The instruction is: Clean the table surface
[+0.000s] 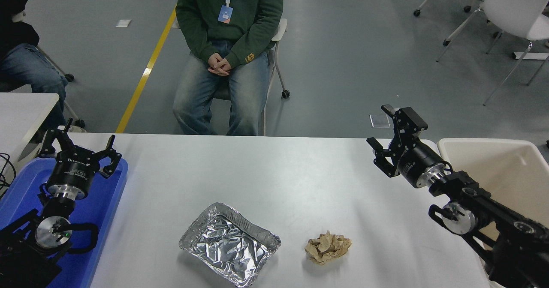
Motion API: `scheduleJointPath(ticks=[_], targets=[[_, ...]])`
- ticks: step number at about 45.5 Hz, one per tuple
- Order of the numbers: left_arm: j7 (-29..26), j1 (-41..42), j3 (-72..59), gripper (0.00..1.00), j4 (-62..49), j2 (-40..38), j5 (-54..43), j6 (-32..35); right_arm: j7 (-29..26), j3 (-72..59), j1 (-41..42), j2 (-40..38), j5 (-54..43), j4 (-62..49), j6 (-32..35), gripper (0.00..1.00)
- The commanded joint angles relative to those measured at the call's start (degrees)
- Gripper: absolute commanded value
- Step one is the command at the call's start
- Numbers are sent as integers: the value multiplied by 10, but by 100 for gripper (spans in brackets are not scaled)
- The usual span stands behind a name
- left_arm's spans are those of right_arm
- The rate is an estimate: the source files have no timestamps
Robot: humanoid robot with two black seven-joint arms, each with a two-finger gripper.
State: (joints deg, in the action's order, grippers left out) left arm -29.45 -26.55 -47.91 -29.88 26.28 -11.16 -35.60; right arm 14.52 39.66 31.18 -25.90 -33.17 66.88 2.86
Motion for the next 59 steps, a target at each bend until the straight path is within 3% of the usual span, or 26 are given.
scheduleJointPath(ticks=[1, 14, 19, 28, 32, 37, 49, 59], targets=[[0, 0, 0, 100, 0, 0, 0, 0, -38, -48, 34, -12, -63, 52, 8, 99], [0, 0, 0, 100, 0, 0, 0, 0, -70, -109, 79, 7, -66, 66, 21, 99], [0, 0, 0, 100, 0, 0, 0, 0, -75, -135, 107, 3, -85, 67, 58, 99], [0, 0, 0, 100, 0, 0, 0, 0, -139, -158, 163, -6, -134, 77, 72, 99], [0, 1, 0, 100, 0, 0, 0, 0, -138, -177, 179, -7, -188, 85, 83, 99], [0, 0, 0, 100, 0, 0, 0, 0, -137, -186, 185, -9, -326, 111, 81, 99], [0, 0, 0, 100, 0, 0, 0, 0, -137, -268, 213, -3, -357, 203, 85, 100], [0, 0, 0, 100, 0, 0, 0, 0, -136, -373, 240, 20, -508, 196, 82, 99]])
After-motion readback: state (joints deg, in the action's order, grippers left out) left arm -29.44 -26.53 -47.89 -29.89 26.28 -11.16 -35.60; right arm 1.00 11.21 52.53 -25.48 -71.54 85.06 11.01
